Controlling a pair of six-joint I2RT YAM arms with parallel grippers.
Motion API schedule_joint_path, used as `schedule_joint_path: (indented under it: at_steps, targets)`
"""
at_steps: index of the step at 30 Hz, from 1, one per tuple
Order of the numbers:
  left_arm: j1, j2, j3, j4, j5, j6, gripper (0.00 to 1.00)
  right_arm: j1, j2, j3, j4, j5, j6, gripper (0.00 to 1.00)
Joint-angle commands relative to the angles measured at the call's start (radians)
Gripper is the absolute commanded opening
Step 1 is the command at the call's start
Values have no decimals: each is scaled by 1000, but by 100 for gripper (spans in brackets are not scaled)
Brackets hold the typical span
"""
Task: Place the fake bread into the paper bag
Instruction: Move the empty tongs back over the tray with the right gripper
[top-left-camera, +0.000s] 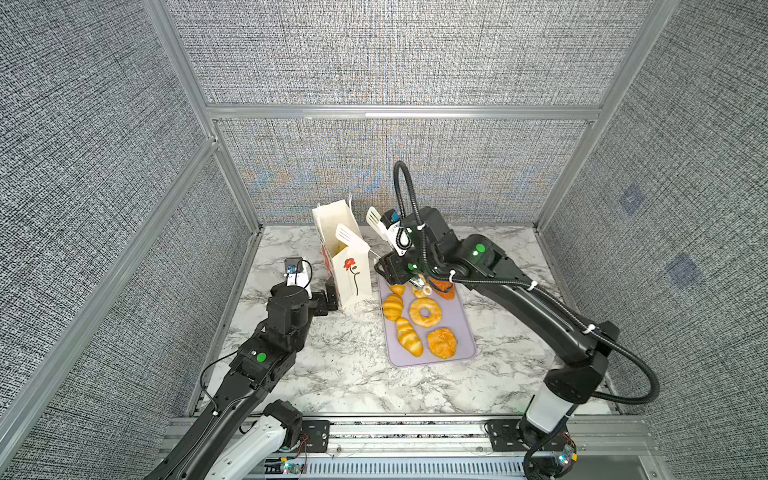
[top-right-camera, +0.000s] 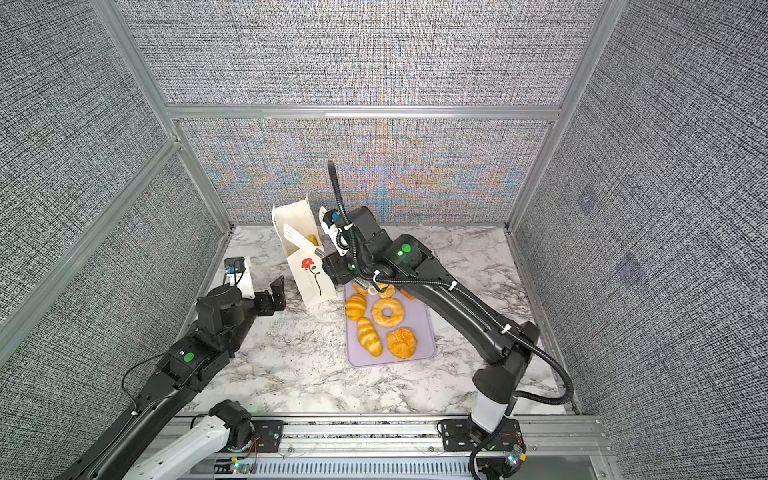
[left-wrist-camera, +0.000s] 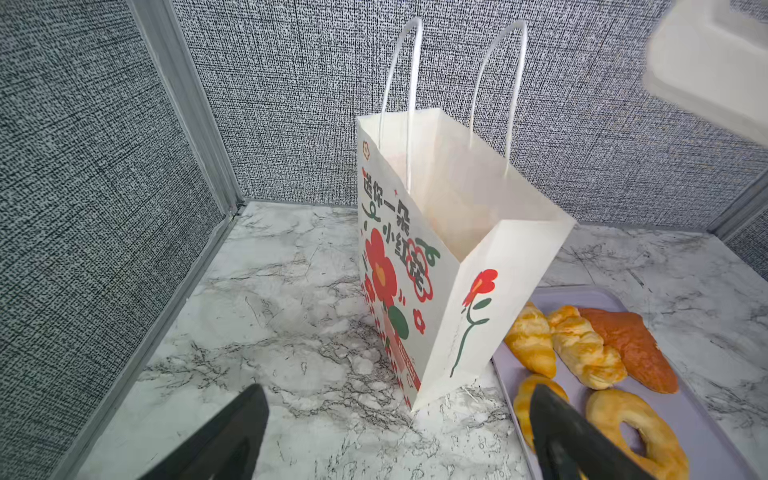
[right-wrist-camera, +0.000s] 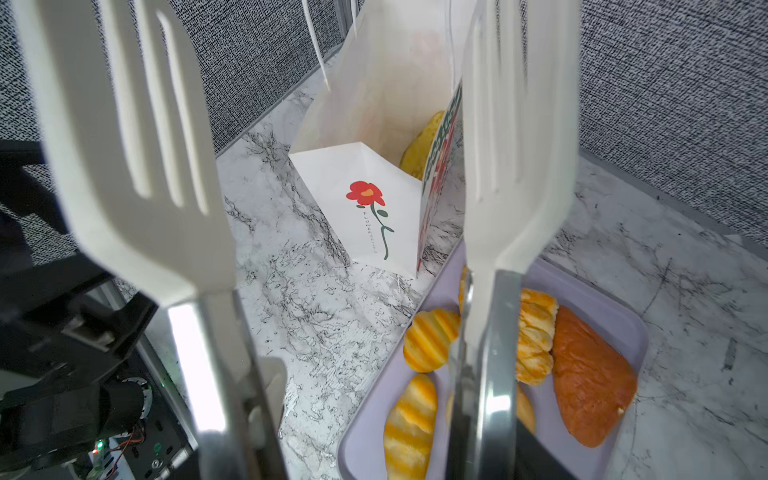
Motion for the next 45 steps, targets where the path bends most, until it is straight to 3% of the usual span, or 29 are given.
schedule_joint_path:
  at_steps: [1,5,12,16,22,29,37,45]
  targets:
    - [2,4,-7,40,4,9,99,-1,-48,-56,43,64,6,68]
    - [2,1,-44,66,13,-1,99,-26,-110,-159,-10,144,-1,67]
    - [0,-49,-150,151,149,25,99,-68,-277,-465,-52,230,-68,67]
    - [-1,-63,-199,166,195,-16,99,-139,-353,-588,-130,208,25,67]
    - [-14,-56,-271,216,252,-84,99,-146,-388,-659,-305,180,184,67]
    - [-159,-42,-343,317,200,-146,99,-83,-447,-772,-362,135,377,67]
    - [-251,-3,-431,398,189,-217,99,32,-493,-893,-434,140,559,67]
    - [-291,38,-442,413,178,-202,99,93,-469,-933,-417,113,602,68]
